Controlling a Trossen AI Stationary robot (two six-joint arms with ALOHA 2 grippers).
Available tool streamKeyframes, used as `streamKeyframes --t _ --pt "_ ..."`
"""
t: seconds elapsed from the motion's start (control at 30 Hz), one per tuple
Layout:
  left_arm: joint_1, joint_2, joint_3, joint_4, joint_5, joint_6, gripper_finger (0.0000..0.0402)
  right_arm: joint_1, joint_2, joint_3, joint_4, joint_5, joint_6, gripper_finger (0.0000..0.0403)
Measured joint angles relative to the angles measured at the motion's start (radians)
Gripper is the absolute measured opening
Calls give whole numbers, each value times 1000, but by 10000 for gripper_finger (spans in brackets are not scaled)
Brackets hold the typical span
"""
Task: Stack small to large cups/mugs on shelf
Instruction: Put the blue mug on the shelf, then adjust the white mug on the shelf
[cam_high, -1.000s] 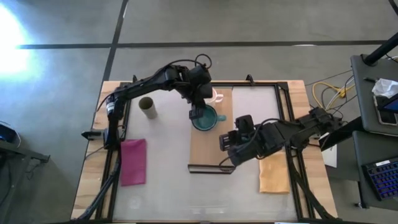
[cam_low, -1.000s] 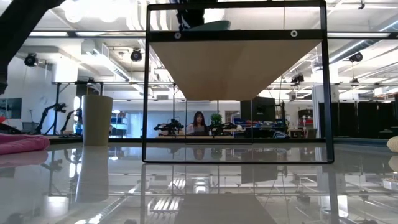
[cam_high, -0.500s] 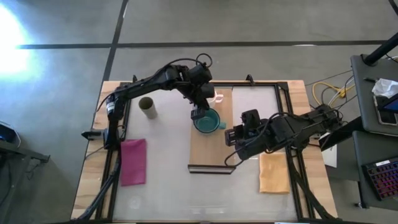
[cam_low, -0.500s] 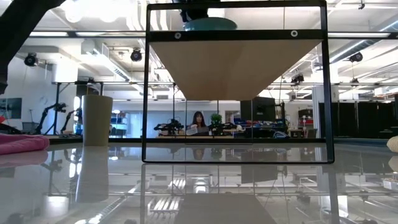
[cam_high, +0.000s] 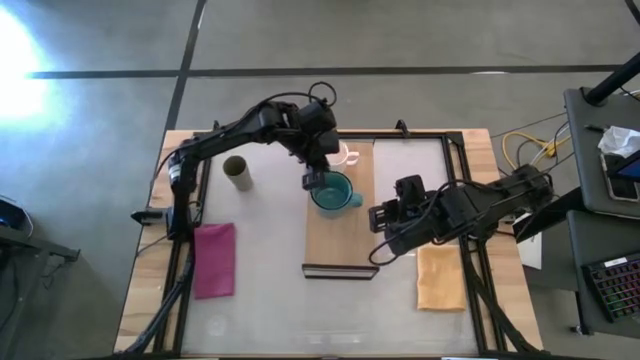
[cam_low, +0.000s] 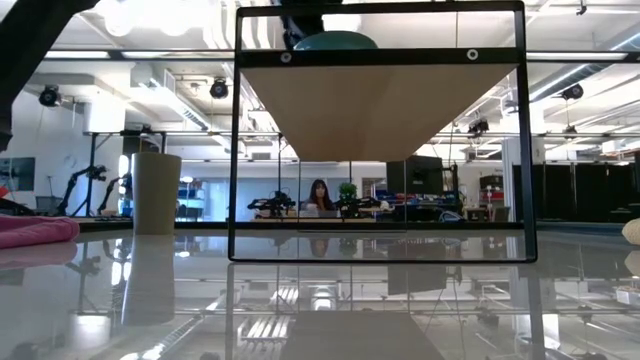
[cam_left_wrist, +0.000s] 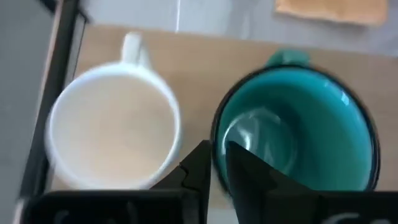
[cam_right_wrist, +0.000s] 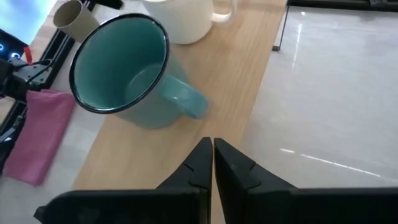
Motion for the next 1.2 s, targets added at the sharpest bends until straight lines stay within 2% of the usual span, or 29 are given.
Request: streamKeyframes --t 0.17,0.33,0.43,0.5,0.63,0.9,1.2 --pt "-7 -63 -35 -116 -21 -26 35 0 -28 -13 2 4 -5 9" --pt "-40 -130 -143 -118 -32 -61 35 0 -56 -38 3 8 -7 9" --pt "-49 -172 -234 -99 -94 -82 35 0 -60 -56 23 8 -7 9" --pt "-48 -199 -312 -31 -138 -83 35 -1 -62 -67 47 8 -11 9" --pt "-10 -238 -416 173 -140 -83 35 -12 -61 -73 103 7 -52 9" --pt "103 -216 -433 209 -143 -75 35 -20 -62 -73 131 8 -71 9" --pt "117 -152 -438 262 -102 -45 35 -20 -62 -73 130 8 -62 9"
